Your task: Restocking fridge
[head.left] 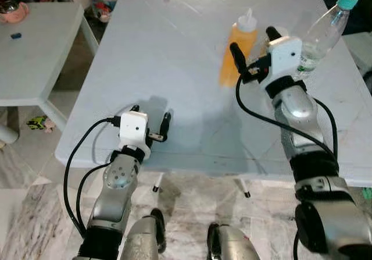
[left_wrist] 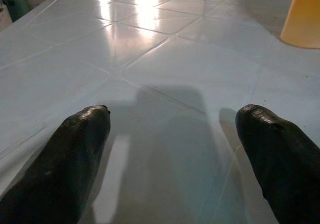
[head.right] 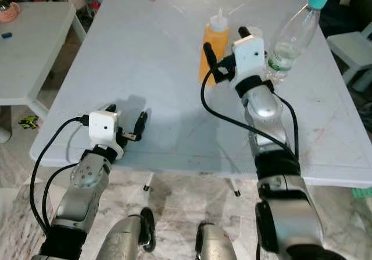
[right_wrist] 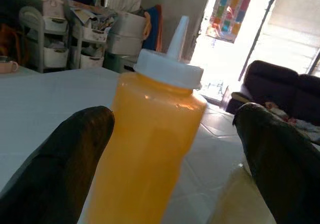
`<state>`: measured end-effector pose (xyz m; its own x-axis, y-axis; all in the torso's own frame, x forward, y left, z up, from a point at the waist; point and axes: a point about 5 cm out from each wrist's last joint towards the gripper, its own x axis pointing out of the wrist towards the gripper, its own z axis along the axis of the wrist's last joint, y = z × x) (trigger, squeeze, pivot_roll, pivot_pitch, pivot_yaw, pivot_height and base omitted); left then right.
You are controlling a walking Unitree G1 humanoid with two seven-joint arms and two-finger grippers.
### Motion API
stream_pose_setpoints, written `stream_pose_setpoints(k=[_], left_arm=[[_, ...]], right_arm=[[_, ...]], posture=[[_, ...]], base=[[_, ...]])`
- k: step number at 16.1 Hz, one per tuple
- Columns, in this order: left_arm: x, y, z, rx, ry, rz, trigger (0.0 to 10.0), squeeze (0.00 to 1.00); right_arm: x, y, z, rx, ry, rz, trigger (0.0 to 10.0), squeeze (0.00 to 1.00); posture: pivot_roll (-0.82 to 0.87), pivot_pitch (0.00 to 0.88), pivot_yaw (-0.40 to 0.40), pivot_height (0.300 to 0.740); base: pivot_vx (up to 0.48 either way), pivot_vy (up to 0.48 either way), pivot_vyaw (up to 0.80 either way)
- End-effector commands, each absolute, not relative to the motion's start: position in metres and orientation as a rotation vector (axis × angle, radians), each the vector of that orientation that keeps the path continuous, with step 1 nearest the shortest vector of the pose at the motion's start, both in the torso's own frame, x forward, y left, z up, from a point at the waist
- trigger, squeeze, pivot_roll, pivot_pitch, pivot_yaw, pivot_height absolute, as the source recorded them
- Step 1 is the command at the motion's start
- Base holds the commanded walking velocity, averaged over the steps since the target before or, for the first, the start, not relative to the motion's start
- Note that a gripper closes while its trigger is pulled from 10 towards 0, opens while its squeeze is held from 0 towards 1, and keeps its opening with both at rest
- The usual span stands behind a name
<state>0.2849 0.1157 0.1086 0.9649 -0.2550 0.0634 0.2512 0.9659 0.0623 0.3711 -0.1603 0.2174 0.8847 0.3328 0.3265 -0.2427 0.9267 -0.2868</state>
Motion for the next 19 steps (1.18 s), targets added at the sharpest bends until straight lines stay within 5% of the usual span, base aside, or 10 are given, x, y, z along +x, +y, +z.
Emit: stream_pose_setpoints(k=[1, 10, 12, 14, 15, 19], left_arm=[[0.283, 0.116, 0.109, 0.07, -0.067, -0.263, 10.0, 0.0], [0.282, 0.12, 0.11, 0.093, -0.061, -0.267, 10.0, 0.0], [0.281, 0.119, 0.11, 0.093, -0.06, -0.267, 10.0, 0.0], [0.281, 0.118, 0.109, 0.091, -0.059, -0.268, 10.0, 0.0], [0.281, 0.118, 0.109, 0.09, -0.058, -0.268, 10.0, 0.0], [0.282, 0.117, 0.109, 0.088, -0.059, -0.27, 10.0, 0.0]], right_arm=[[0.373, -0.159, 0.222, -0.231, -0.4, 0.311, 10.0, 0.0], [0.386, -0.135, 0.233, -0.038, -0.416, 0.397, 9.8, 0.0], [0.386, -0.134, 0.229, -0.046, -0.396, 0.4, 0.0, 0.0], [0.387, -0.135, 0.223, -0.071, -0.363, 0.389, 0.8, 0.0], [0.387, -0.136, 0.221, -0.083, -0.352, 0.386, 0.0, 0.0], [0.389, -0.143, 0.225, -0.148, -0.346, 0.357, 0.0, 0.0]], posture=[[0.01, 0.215, 0.035, 0.74], [0.04, 0.219, 0.047, 0.74], [0.04, 0.22, 0.043, 0.74], [0.04, 0.219, 0.042, 0.74], [0.04, 0.219, 0.042, 0.74], [0.03, 0.214, 0.041, 0.74]], base=[[0.0, 0.0, 0.0], [0.0, 0.0, 0.0], [0.0, 0.0, 0.0], [0.0, 0.0, 0.0], [0.0, 0.0, 0.0], [0.0, 0.0, 0.0]])
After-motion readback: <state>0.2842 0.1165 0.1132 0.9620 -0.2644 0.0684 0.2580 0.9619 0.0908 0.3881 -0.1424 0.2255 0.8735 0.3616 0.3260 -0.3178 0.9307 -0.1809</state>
